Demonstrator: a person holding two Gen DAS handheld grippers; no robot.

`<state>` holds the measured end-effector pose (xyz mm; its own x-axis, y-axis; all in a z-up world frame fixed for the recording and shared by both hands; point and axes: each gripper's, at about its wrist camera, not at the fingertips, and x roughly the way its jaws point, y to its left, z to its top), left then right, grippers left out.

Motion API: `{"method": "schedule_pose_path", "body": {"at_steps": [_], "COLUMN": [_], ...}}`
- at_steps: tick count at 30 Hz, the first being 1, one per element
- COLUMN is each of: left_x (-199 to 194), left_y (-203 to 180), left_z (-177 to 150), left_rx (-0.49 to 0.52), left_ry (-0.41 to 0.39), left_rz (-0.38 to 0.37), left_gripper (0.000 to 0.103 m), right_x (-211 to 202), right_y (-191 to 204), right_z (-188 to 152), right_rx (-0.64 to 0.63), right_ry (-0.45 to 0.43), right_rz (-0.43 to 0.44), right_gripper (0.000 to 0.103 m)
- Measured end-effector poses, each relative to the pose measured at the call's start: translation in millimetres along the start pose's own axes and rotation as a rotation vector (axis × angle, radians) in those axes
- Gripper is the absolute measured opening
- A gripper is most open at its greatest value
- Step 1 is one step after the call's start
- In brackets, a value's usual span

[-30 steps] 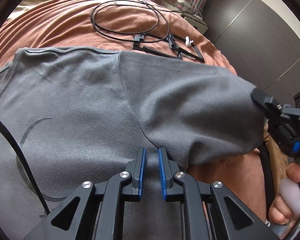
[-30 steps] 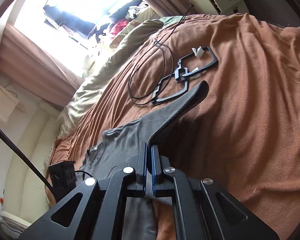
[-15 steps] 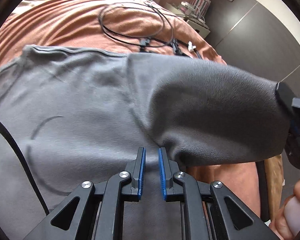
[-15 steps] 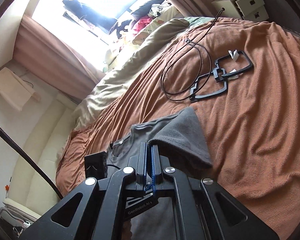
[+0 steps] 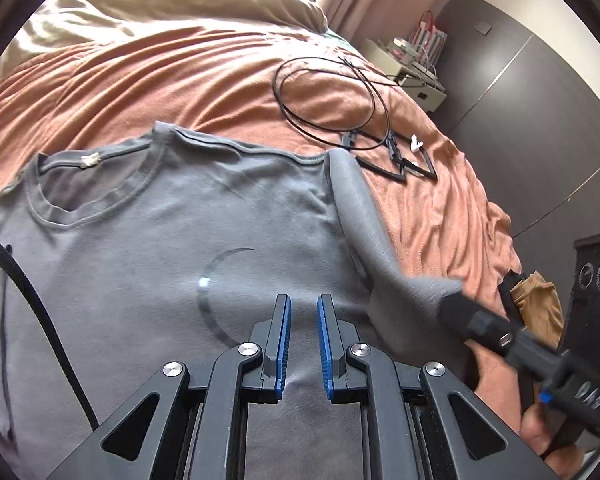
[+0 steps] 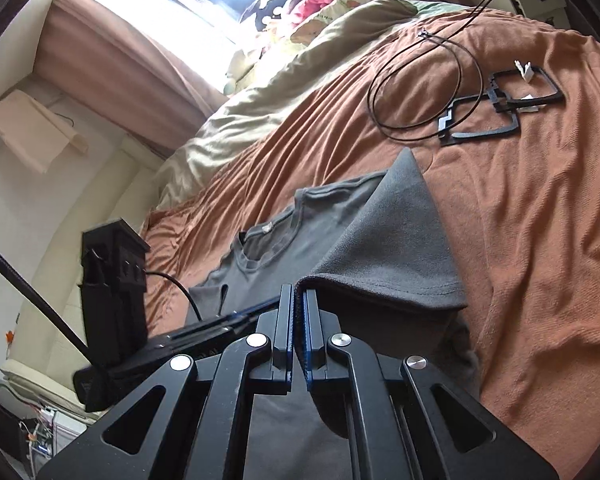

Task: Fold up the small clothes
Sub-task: 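Fold the sleeve side over the body with the right gripper while the left gripper pins the collar area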

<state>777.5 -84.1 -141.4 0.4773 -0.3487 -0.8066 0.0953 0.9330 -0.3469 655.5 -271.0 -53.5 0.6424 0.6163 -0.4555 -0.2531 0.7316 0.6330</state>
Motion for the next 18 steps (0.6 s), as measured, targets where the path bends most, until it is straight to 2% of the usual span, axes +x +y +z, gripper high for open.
{"method": "schedule_pose_path", "body": {"at_steps": [1,3,4,5,8,11,16,18], "left_x": [-4,-13,-17,-19,-27,-27,-10,2], "left_y": [1,4,4,3,-2,-8,-23,-28], "left_z": [0,1,2,2,2,1,-5,-7], "left_rx": [-0.002,-0.011,-0.017,-0.02,-0.004,0.028,0.103,0.118], "left_ry": [-0.005,-0.016,-0.02,-0.023,-0.035,-0.031,0.004,0.029], "left_rz": [0.003,0.004,0.004,0.002,0.002,0.011,0.013,0.001], "left_gripper": [0.014,0.014,0.014,0.014,0.014,0.014,0.015,0.019], "right_x": [2,-3,-8,-12,-22,-30,-33,-31], "right_y": [1,-3,-6,-9,-27,-42,-58,-63], "right_z": [-1,-2,-3,-7,-10,-17,-32,-32], "right_rx": [0.004,0.021,0.035,0.052,0.127,0.176,0.234,0.241], "right_ry": [0.01,-0.007,-0.027,-0.048,-0.079,-0.108,-0.137,-0.146], "right_rz": [0.003,0.01,-0.011,-0.026,-0.017,-0.046,-0.071,-0.103], "right_gripper": [0.003,0.023,0.05,0.068,0.068,0.068,0.068,0.065]}}
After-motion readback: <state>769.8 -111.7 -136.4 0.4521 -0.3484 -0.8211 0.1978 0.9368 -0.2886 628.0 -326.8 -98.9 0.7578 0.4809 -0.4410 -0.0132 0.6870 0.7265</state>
